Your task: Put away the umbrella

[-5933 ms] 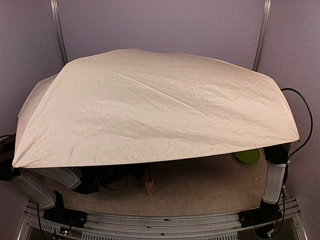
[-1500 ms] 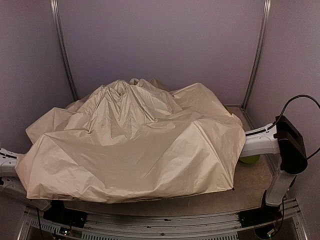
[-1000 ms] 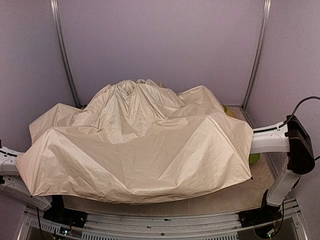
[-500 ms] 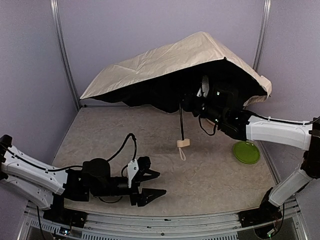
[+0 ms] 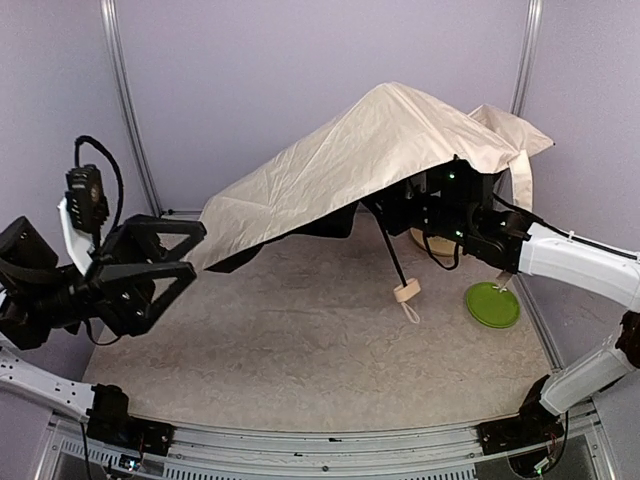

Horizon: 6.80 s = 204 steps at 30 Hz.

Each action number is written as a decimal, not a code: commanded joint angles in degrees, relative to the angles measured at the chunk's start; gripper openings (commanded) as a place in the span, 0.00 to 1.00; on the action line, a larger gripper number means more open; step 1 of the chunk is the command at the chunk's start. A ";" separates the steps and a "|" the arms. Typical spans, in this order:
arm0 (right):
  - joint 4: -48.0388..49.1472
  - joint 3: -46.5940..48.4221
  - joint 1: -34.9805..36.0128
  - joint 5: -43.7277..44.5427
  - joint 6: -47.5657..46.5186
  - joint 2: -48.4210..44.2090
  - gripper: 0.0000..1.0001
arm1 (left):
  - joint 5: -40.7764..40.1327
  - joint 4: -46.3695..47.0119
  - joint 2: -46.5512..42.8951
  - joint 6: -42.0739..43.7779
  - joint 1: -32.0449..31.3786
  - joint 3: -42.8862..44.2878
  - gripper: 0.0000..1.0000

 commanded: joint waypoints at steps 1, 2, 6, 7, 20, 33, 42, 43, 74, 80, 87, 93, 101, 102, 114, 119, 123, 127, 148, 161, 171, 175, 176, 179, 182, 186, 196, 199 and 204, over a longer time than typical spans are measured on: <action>-13.14 3.46 -0.39 -9.16 -9.28 0.79 0.00 | -1.34 -12.67 -1.86 -5.60 0.02 4.33 0.65; -15.28 3.75 -0.18 -11.71 -10.22 1.26 0.00 | -3.72 -12.66 -2.40 -6.36 0.00 4.28 0.65; -22.22 4.44 2.12 -13.39 -12.50 3.47 0.00 | -18.31 -13.49 -2.54 -6.38 0.06 3.02 0.71; -23.65 4.73 3.03 -14.18 -12.79 4.41 0.00 | -21.93 -13.83 -1.93 -6.08 0.06 2.90 0.72; -41.39 18.15 5.80 -20.84 -19.00 24.78 0.00 | -10.95 -6.84 8.86 -3.21 7.00 -1.92 0.99; -44.43 27.58 6.56 -20.62 -22.24 42.39 0.08 | -14.41 -6.32 6.06 -7.67 16.72 -10.99 0.99; -39.87 26.74 7.51 -21.49 -19.65 39.83 0.49 | -14.94 -0.44 14.17 -8.93 19.92 -15.64 0.99; -39.27 24.96 7.48 -21.13 -18.95 38.12 0.50 | -15.80 -1.72 14.92 -10.06 20.76 -15.13 0.99; -18.56 -7.38 7.62 -8.71 -0.81 1.51 0.77 | -13.25 6.01 27.28 -19.65 22.46 -26.76 0.99; -15.45 4.15 8.43 -12.07 -6.38 19.66 0.75 | -13.67 5.53 25.57 -20.44 22.92 -28.12 0.99; -15.93 9.81 8.87 -14.89 -8.68 28.39 0.45 | -13.79 5.16 24.48 -21.00 23.11 -29.32 0.99; -17.10 10.47 9.65 -18.39 -7.69 30.44 0.03 | -13.31 5.71 24.87 -20.85 23.29 -29.86 0.99; -33.72 18.66 14.27 -8.59 -7.84 29.61 0.00 | -11.44 8.35 29.16 -22.24 25.55 -31.13 0.99; -35.81 19.91 14.97 -7.52 -7.84 29.63 0.00 | -11.39 8.61 30.11 -22.23 25.72 -30.98 0.99; -46.79 25.82 19.14 -8.86 -5.02 25.46 0.01 | -9.66 14.00 33.68 -20.57 25.90 -31.57 0.96; -36.35 22.13 21.22 -18.61 -1.85 25.18 0.20 | -10.79 14.79 34.71 -19.84 25.95 -31.51 0.96; -27.11 16.94 22.27 -22.27 1.38 27.17 0.28 | -10.59 15.27 36.34 -20.08 26.24 -31.79 0.96; -23.96 15.93 22.40 -21.35 3.01 28.52 0.29 | -9.87 16.25 36.91 -20.41 26.66 -32.61 0.96; -11.90 -4.01 20.94 0.06 20.02 20.57 0.57 | -7.66 16.57 38.12 -21.21 29.86 -32.72 0.96; -10.44 3.91 23.37 8.08 20.38 34.72 0.52 | -7.34 16.58 38.00 -21.35 29.86 -33.03 0.96; -12.03 4.17 22.88 15.05 23.31 37.01 0.38 | -6.99 16.67 38.50 -21.22 29.86 -32.86 0.96; -10.59 3.69 22.83 14.02 23.31 37.66 0.35 | -6.95 16.66 38.06 -21.17 29.86 -33.02 0.96; -10.36 3.48 22.83 14.09 23.32 37.66 0.31 | -6.95 16.68 37.93 -21.17 29.86 -33.03 0.96; -9.86 2.49 22.77 13.78 23.48 36.84 0.09 | -7.03 16.61 37.58 -21.26 29.86 -33.17 0.96; -8.09 0.08 22.77 11.46 21.83 33.96 0.00 | -7.15 16.54 37.52 -21.21 29.86 -33.21 0.96; -5.35 -3.29 22.74 3.82 15.78 26.48 0.00 | -7.16 16.36 37.59 -21.12 29.86 -33.15 0.96; 1.66 -6.69 22.34 -14.65 2.96 4.73 0.00 | -3.89 16.96 36.38 -16.62 28.68 -32.95 0.92; 2.46 -5.84 20.82 -14.90 2.83 2.09 0.00 | -2.46 17.20 35.48 -13.14 26.09 -32.49 0.86; 2.36 -4.77 17.23 -15.46 4.85 -0.91 0.00 | -1.95 17.48 35.26 -8.53 19.62 -31.29 0.72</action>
